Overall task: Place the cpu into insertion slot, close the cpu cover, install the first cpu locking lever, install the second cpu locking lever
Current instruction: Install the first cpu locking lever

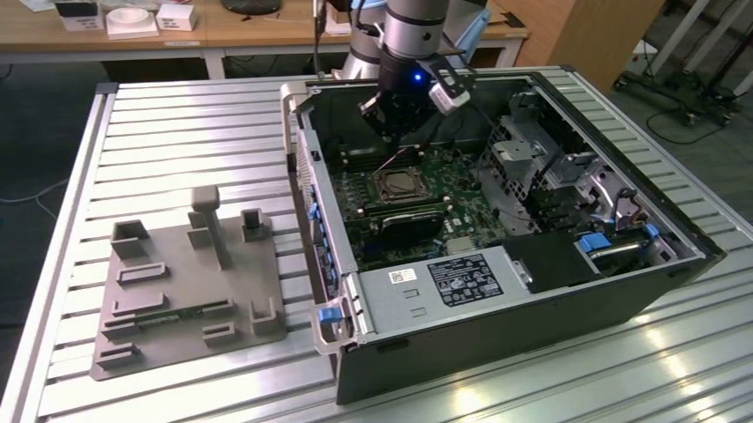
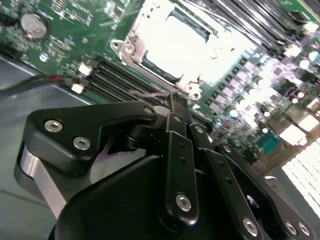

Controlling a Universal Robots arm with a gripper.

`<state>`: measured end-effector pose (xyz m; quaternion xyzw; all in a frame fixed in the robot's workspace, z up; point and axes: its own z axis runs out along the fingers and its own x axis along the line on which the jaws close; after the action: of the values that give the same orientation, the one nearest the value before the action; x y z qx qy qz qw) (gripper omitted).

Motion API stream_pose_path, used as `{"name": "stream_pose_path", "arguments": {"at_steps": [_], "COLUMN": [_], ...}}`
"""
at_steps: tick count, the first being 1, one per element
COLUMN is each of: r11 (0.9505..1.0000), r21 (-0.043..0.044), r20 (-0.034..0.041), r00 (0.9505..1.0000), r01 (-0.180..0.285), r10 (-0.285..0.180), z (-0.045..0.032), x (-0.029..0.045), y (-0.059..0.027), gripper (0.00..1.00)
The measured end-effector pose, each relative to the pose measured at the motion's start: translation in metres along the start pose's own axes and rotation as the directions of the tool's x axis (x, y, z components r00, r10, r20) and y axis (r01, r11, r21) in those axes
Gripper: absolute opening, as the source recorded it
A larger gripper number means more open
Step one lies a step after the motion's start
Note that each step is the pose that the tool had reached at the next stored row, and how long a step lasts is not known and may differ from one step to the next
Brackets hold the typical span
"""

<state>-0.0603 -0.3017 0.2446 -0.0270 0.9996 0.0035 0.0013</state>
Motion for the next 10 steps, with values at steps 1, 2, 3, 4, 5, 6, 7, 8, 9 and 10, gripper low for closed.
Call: {"name": "stream_pose_path", "arguments": {"at_steps": [1, 2, 3, 4, 5, 6, 7, 8, 9, 10], "r11": [1.0, 1.0, 1.0, 1.0, 1.0, 1.0, 1.0, 1.0, 1.0, 1.0], "r21": [-0.0001, 0.0001, 0.0002, 0.0003, 0.0002, 0.0, -0.0001, 0.0, 0.0, 0.0001], "r20": [0.0001, 0.0, -0.0001, -0.0002, 0.0, 0.0, 0.0, -0.0001, -0.0002, -0.0003], "r00": [1.0, 1.0, 1.0, 1.0, 1.0, 1.0, 1.0, 1.0, 1.0, 1.0], "r01": [0.0, 0.0, 0.0, 0.0, 0.0, 0.0, 0.0, 0.0, 0.0, 0.0], "r10": [0.0, 0.0, 0.0, 0.0, 0.0, 0.0, 0.0, 0.0, 0.0, 0.0], "z": [0.0006, 0.0011, 0.0015, 0.0018, 0.0024, 0.0031, 0.0043, 0.0058, 0.0075, 0.0089], "x": [-0.0015, -0.0024, -0.0033, -0.0043, -0.0055, -0.0066, -0.0078, -0.0088, -0.0098, -0.0108], "y": [0.0007, 0.0017, 0.0028, 0.0037, 0.0046, 0.0053, 0.0057, 0.0059, 0.0062, 0.0065], "gripper": [0.1, 0.1, 0.1, 0.1, 0.1, 0.1, 0.1, 0.1, 0.1, 0.1]}}
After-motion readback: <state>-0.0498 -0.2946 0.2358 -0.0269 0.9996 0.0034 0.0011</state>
